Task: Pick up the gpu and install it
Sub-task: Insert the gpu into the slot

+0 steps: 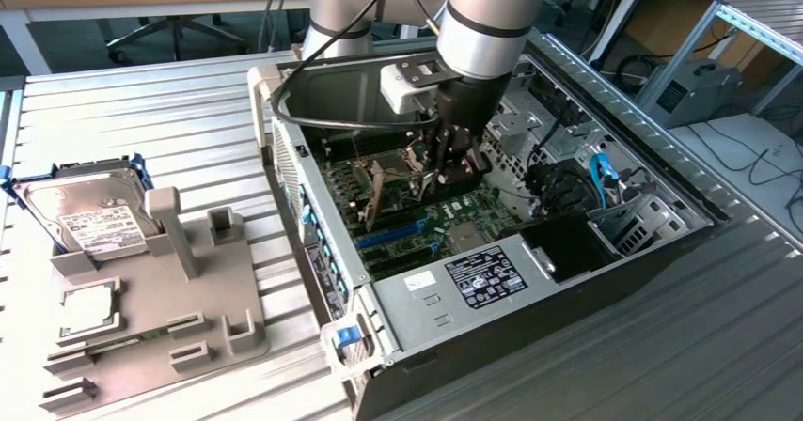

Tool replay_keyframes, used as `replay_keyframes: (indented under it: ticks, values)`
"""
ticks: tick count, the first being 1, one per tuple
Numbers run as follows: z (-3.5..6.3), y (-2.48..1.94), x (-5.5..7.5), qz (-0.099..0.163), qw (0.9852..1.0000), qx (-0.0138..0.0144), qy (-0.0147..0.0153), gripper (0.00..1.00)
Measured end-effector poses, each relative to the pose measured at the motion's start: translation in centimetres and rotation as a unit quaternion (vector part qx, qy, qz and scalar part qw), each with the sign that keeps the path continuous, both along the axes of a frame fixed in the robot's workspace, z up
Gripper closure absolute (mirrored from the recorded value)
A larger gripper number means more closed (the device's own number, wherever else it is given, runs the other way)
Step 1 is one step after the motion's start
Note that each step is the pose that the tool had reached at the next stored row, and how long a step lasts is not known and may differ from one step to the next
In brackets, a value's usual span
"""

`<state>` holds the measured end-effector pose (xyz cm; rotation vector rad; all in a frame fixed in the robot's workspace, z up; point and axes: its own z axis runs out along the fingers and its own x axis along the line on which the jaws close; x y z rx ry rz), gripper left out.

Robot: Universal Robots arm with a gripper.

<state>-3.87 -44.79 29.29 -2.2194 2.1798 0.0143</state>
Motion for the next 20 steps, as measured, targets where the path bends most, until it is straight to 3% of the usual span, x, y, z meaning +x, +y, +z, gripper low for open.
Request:
replay_keyframes:
  ticks: [20]
  values:
    - [-0.5,0.0,-0.33,0.0,1.0,-0.0002,0.0,0.74]
